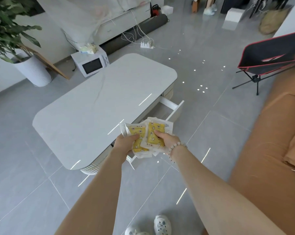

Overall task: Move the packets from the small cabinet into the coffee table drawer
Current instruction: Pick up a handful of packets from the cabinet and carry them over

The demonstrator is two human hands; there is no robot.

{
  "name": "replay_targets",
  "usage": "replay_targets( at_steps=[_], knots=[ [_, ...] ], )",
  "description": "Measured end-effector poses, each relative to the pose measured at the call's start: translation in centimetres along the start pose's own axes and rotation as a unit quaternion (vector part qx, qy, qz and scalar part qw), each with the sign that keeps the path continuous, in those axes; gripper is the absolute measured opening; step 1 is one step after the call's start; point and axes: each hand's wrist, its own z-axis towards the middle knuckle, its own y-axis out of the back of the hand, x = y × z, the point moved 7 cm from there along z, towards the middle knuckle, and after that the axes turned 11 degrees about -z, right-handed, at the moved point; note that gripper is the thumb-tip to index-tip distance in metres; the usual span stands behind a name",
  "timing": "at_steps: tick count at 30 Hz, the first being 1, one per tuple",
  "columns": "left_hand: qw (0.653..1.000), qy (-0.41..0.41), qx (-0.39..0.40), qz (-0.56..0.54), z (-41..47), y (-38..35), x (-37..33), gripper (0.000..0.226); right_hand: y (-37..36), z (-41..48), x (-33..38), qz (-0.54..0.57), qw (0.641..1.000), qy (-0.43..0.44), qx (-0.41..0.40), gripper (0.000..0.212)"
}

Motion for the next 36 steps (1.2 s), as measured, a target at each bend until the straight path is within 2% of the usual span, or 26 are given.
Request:
replay_targets(
  at_steps=[1,9,13,16,18,21,25,29,33,36],
  knots=[
    [1.000,0.002,0.000,-0.001,0.3,-0.3,0.0,0.018,0.2,0.4,0.0,0.007,1.000,-0.004,0.002,0.061],
    [1.000,0.009,0.003,0.024,3.7,-3.3,-1.2,0.026,2.1,3.3,1.9,0.014,1.000,-0.014,-0.009,0.033],
    [1.000,0.008,0.012,0.024,5.8,-5.3,-3.0,0.024,3.0,5.5,4.4,0.015,1.000,-0.007,-0.011,0.042],
    [1.000,0.010,0.014,0.013,8.1,-6.6,-4.6,0.018,3.1,7.6,6.8,0.004,1.000,-0.011,-0.013,0.038],
    [1.000,0.012,0.012,0.010,9.9,-7.5,-5.7,0.013,3.0,9.3,8.1,0.001,1.000,-0.024,-0.009,0.051],
    [1.000,0.017,0.010,0.021,12.9,-8.7,-7.0,0.009,3.0,12.7,9.6,-0.016,0.999,-0.041,-0.011,0.087],
    [0.999,0.034,0.003,0.020,16.2,-9.9,-8.1,0.009,3.2,16.3,11.6,-0.029,0.998,-0.055,-0.003,0.093],
    [0.999,0.045,0.002,0.006,19.1,-11.6,-9.1,0.019,3.8,20.0,12.8,-0.028,0.997,-0.074,-0.007,0.115],
    [0.998,0.057,0.010,0.008,20.8,-14.5,-9.4,0.022,5.8,21.4,13.9,-0.025,0.996,-0.085,-0.010,0.106],
    [0.997,0.077,0.001,0.012,21.9,-16.4,-9.1,0.026,7.3,22.0,14.8,-0.040,0.995,-0.095,-0.006,0.071]
  ],
)
